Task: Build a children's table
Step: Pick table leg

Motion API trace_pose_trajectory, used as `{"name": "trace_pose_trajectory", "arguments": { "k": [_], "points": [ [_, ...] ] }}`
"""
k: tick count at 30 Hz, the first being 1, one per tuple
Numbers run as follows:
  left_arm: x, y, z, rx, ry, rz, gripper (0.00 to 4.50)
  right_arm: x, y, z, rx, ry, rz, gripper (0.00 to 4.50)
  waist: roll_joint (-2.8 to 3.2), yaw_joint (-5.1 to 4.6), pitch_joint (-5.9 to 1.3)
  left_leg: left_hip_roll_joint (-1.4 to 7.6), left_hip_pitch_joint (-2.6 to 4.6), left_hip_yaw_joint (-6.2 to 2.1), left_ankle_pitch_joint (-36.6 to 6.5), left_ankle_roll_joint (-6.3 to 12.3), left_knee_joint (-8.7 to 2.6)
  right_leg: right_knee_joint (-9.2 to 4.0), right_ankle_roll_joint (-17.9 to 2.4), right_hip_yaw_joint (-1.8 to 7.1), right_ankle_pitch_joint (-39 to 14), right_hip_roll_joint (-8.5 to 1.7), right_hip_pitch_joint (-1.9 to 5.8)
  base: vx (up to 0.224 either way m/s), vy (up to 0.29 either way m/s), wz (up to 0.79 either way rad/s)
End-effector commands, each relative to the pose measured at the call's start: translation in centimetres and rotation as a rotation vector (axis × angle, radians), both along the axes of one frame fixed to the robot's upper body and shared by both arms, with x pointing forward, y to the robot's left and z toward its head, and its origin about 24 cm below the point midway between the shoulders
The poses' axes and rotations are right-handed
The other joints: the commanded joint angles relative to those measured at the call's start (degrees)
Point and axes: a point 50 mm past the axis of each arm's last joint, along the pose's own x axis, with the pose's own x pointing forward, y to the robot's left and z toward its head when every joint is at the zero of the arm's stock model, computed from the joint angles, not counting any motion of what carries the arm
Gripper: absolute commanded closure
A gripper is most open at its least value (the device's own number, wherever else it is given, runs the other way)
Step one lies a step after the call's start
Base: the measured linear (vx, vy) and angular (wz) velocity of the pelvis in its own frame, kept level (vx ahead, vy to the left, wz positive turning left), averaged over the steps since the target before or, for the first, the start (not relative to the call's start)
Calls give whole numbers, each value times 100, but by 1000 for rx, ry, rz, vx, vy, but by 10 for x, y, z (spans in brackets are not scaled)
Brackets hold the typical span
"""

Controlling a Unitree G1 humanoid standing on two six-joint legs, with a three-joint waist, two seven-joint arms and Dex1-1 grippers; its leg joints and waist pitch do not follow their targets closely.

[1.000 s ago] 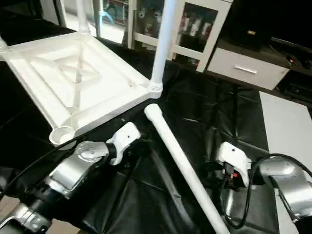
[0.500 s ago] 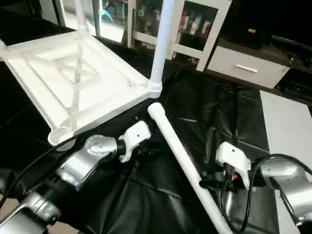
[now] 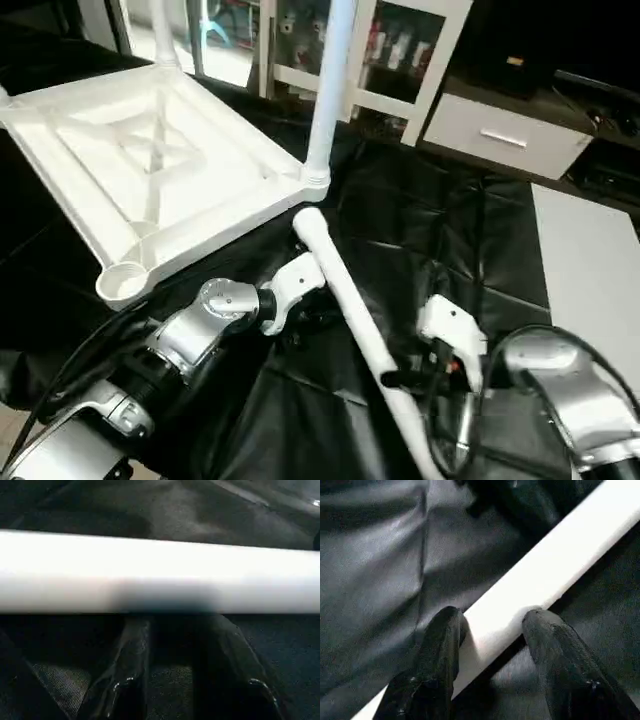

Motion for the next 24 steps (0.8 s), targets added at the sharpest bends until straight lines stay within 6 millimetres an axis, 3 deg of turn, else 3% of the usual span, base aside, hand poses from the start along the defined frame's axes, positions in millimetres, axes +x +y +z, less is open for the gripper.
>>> {"name": "trace_pose_trajectory", "arguments": {
  "k": [1, 7, 12, 13, 18, 19, 20, 24],
  "points": [
    [1, -24, 16, -63, -62, -54, 278, 0, 15, -2, 24, 1, 25, 230, 7, 12, -325, 592, 102, -273, -627, 544, -489, -523, -1533, 353, -568, -714, 218, 0, 0, 0],
    [7, -21, 18, -41, -86, -29, 278, 2, 32, -3, 57, -17, 37, 230, 21, 10, -350, 600, 98, -271, -399, 586, -490, -470, -1561, 350, -105, -720, 230, 0, 0, 0],
    [9, -14, 16, 4, -114, -52, 278, 0, 57, -2, 100, -34, 76, 230, 25, 17, -364, 612, 95, -274, -165, 692, -489, -432, -1617, 339, 214, -731, 236, 0, 0, 0],
    [9, -13, 16, 7, -116, -55, 278, 0, 59, -2, 103, -37, 77, 230, 1, 12, -370, 615, 95, -272, -169, 698, -488, -434, -1616, 339, 215, -732, 239, 0, 0, 0],
    [10, -12, 17, 13, -135, -70, 278, 5, 74, -3, 110, -68, 75, 230, 34, 4, -346, 619, 108, -269, -402, 526, -522, -464, -1592, 344, -70, -740, 223, 0, 0, 0],
    [11, -12, 18, 13, -147, -57, 278, 8, 79, -4, 111, -82, 57, 230, -33, -4, -357, 616, 103, -266, -417, 502, -521, -467, -1571, 348, -107, -741, 233, 0, 0, 0],
    [12, -11, 19, 13, -153, -55, 278, 8, 81, -4, 115, -86, 54, 230, 4, -2, -350, 606, 90, -270, -420, 468, -527, -463, -1550, 348, -187, -749, 232, 0, 0, 0],
    [16, -6, 25, 11, -215, -55, 278, 8, 88, -1, 135, -98, 58, 230, -12, 5, -376, 610, 103, -261, -245, 482, -511, -434, -1524, 350, 47, -743, 238, 0, 0, 0]
  ]
}}
